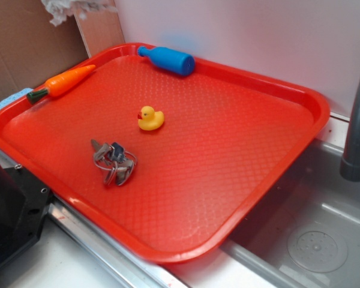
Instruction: Grab the white paper.
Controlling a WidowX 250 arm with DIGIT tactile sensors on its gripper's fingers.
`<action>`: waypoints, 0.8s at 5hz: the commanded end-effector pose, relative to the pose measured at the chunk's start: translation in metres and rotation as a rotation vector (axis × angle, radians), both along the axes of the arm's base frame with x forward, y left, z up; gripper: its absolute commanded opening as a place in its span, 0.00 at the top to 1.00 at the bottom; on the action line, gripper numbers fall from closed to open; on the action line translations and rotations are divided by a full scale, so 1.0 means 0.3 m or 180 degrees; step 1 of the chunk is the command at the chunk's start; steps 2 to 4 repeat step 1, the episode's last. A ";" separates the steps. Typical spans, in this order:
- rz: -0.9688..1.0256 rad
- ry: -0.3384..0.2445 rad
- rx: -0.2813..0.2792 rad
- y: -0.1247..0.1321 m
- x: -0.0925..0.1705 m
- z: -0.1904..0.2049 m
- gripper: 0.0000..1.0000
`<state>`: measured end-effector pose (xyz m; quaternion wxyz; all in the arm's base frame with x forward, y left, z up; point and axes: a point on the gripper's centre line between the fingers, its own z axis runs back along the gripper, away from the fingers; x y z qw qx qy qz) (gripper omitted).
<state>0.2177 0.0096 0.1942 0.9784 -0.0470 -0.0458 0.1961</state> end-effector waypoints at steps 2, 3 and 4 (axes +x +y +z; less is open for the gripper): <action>-0.0023 -0.0145 -0.0001 -0.001 0.042 0.047 1.00; -0.0023 -0.0145 -0.0001 -0.001 0.042 0.047 1.00; -0.0023 -0.0145 -0.0001 -0.001 0.042 0.047 1.00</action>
